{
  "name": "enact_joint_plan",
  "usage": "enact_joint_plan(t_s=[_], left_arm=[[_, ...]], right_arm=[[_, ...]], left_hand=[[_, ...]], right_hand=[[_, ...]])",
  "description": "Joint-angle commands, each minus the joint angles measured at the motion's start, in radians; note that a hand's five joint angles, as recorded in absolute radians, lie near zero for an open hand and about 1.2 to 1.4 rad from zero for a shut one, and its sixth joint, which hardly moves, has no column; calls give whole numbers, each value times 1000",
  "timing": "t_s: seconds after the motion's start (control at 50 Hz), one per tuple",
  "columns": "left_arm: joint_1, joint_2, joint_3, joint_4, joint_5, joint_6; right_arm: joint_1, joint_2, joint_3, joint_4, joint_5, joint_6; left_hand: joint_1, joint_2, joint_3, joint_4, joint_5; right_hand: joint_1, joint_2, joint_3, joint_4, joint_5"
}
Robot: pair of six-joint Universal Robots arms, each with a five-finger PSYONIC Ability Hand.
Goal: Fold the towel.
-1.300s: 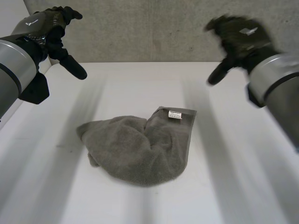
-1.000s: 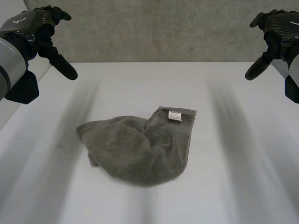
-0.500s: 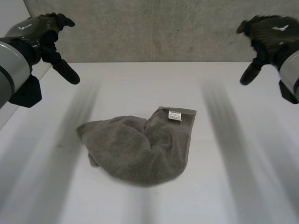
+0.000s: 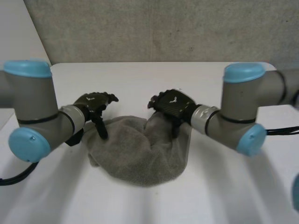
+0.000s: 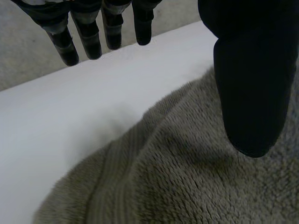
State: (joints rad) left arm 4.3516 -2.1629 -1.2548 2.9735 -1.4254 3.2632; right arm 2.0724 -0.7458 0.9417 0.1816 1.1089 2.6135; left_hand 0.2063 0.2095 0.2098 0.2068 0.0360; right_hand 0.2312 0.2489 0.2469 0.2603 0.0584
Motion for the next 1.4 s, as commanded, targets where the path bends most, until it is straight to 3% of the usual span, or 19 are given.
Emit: enact_joint_plan(t_s=[0.02,0.06,0.1,0.12,0.14,0.16,0.18,0.32,0.42,0.46,0.6,0.64,0.72,0.8,1.14,1.26,1.3,1.34,1.4], left_arm=[[-17,-61,-20,42,8,-2],[-23,-74,-18,42,8,-2],[-37,-84,-14,47,6,-2],[-37,-84,-14,47,6,-2],[-40,-84,-5,47,5,-2],[-40,-78,6,48,2,0],[-40,-78,6,48,2,0],[-63,1,170,67,-67,-19],[-66,105,236,177,-232,-80],[-67,148,229,224,-286,-118],[-66,282,34,285,-336,-227],[-70,322,-155,297,-316,-232],[-83,325,-328,314,-279,-232],[-90,286,-492,326,-230,-231],[-70,382,-687,199,-227,-227],[-72,476,-761,191,-225,-186],[-79,524,-791,177,-224,-127],[-84,544,-799,170,-224,-99],[-87,598,-796,164,-222,-53]], right_arm=[[43,103,-78,-1,26,-64],[46,118,-98,-1,37,-79],[49,132,-142,-1,51,-90],[49,132,-142,-1,51,-90],[49,132,-170,-2,55,-86],[49,132,-170,-2,55,-86],[49,132,-203,-2,58,-81],[48,138,-409,-16,131,-18],[19,65,-538,-137,392,185],[-1,16,-523,-171,428,241],[-49,-139,-314,-140,347,253],[-51,-200,-149,-24,243,173],[-51,-219,33,124,175,38],[-57,-225,282,232,178,-145],[-176,-411,631,108,174,-175],[-178,-492,707,140,175,-200],[-178,-506,724,176,175,-230],[-186,-517,738,255,183,-308],[-225,-533,721,283,174,-332]], left_hand=[[254,251,250,253,250],[395,392,391,394,391],[748,745,744,747,744],[750,747,746,749,746],[980,976,976,979,975],[1162,1159,1159,1162,1158],[1164,1161,1160,1163,1160],[1190,1187,1186,1189,1186],[1190,1187,1186,1189,1186],[1190,1187,1186,1189,1186],[1190,1187,1186,1189,1186],[1190,1187,1186,1189,1186],[1190,1187,1186,1189,1186],[1190,1187,1186,1189,1186],[1190,1187,1186,1189,1186],[744,741,741,744,740],[218,215,215,218,214],[12,9,9,12,8],[-32,-35,-35,-32,-36]], right_hand=[[-9,-27,-25,-38,-11],[124,106,108,95,122],[643,626,628,614,642],[646,629,631,617,645],[957,940,942,928,956],[961,943,945,931,959],[1163,1145,1147,1134,1161],[1165,1147,1149,1136,1163],[1165,1147,1149,1136,1163],[1165,1147,1149,1136,1163],[1165,1147,1149,1136,1163],[1165,1147,1149,1136,1163],[1165,1147,1149,1136,1163],[1165,1147,1149,1136,1163],[1165,1147,1149,1136,1163],[1165,1147,1149,1136,1163],[1016,999,1001,987,1015],[356,338,340,327,354],[25,8,10,-4,24]])
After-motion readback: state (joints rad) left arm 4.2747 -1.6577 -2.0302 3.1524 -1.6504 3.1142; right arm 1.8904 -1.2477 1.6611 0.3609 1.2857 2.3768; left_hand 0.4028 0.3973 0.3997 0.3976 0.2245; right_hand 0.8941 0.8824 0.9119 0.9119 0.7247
